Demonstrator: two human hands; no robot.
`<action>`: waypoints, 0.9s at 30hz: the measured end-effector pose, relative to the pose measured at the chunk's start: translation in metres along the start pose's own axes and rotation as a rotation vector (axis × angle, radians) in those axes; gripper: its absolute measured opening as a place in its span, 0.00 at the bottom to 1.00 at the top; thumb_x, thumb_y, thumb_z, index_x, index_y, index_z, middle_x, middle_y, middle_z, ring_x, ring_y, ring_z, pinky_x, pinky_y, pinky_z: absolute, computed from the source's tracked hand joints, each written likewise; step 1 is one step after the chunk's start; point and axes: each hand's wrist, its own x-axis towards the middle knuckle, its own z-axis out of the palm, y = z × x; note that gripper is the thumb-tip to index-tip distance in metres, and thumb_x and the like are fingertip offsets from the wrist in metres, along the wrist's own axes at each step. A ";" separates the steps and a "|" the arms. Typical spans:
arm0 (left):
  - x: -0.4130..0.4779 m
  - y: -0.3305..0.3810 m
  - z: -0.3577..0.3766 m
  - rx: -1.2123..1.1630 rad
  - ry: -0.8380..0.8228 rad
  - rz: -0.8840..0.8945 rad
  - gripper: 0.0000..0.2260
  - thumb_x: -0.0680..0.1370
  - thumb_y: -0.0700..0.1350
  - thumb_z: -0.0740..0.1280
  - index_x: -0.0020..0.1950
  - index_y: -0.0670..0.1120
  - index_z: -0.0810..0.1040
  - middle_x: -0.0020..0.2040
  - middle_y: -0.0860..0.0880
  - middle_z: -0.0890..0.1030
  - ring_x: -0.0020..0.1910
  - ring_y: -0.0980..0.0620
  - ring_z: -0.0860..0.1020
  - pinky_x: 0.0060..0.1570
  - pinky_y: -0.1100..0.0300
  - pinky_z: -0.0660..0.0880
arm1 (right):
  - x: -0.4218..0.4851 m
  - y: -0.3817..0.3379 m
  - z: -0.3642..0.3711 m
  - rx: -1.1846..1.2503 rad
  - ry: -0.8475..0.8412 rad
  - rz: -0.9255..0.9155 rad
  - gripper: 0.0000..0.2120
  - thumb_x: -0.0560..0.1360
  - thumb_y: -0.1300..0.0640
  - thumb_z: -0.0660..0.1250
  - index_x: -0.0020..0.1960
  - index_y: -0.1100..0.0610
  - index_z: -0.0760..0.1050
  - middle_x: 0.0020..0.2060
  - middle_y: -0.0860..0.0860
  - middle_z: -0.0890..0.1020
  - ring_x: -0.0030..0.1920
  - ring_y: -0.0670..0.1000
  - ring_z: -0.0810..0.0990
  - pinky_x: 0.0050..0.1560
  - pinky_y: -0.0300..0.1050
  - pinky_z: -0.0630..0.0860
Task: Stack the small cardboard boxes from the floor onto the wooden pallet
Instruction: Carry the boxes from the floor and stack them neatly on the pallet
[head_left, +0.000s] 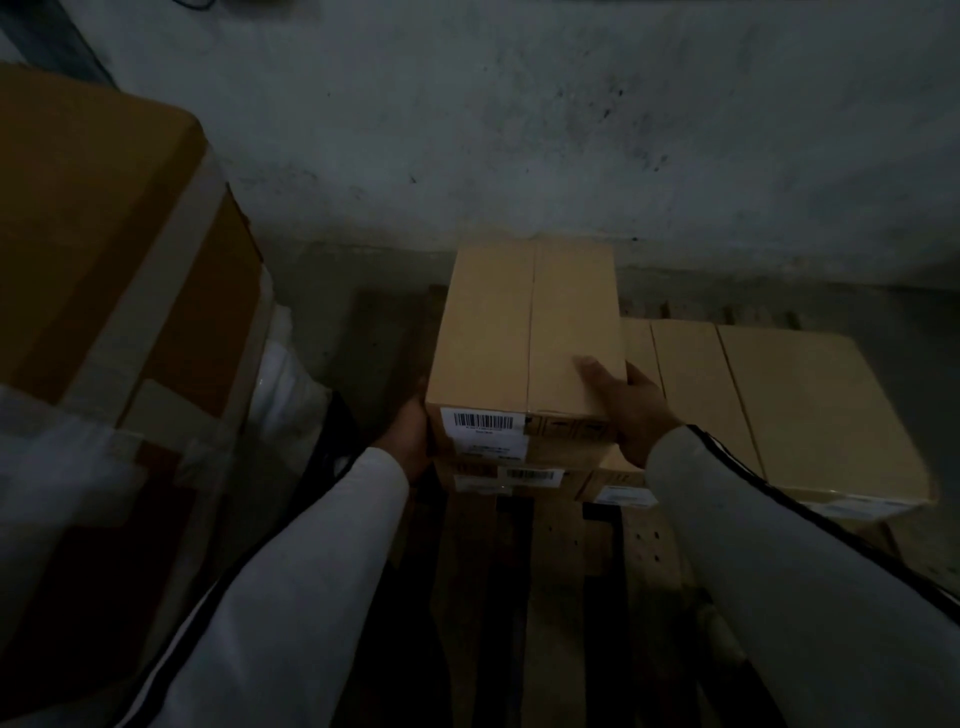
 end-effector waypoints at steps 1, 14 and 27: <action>0.002 0.001 -0.002 0.000 0.006 0.000 0.22 0.85 0.59 0.54 0.56 0.46 0.81 0.50 0.45 0.85 0.45 0.46 0.82 0.39 0.56 0.77 | 0.000 0.000 0.000 0.010 -0.005 -0.001 0.26 0.72 0.43 0.76 0.66 0.52 0.76 0.58 0.52 0.83 0.57 0.57 0.81 0.60 0.60 0.80; 0.005 0.013 -0.012 -0.025 0.007 -0.016 0.29 0.81 0.67 0.53 0.60 0.47 0.82 0.61 0.37 0.82 0.57 0.39 0.81 0.62 0.46 0.75 | 0.000 -0.006 0.006 -0.169 0.009 -0.009 0.33 0.75 0.42 0.72 0.73 0.56 0.69 0.67 0.57 0.77 0.63 0.58 0.77 0.65 0.59 0.76; -0.011 0.044 0.029 1.741 0.168 0.883 0.30 0.83 0.62 0.45 0.83 0.51 0.51 0.84 0.49 0.47 0.82 0.49 0.45 0.79 0.42 0.47 | -0.010 -0.014 0.049 -1.585 -0.132 -0.566 0.36 0.82 0.36 0.39 0.82 0.56 0.42 0.82 0.56 0.43 0.81 0.55 0.40 0.80 0.58 0.40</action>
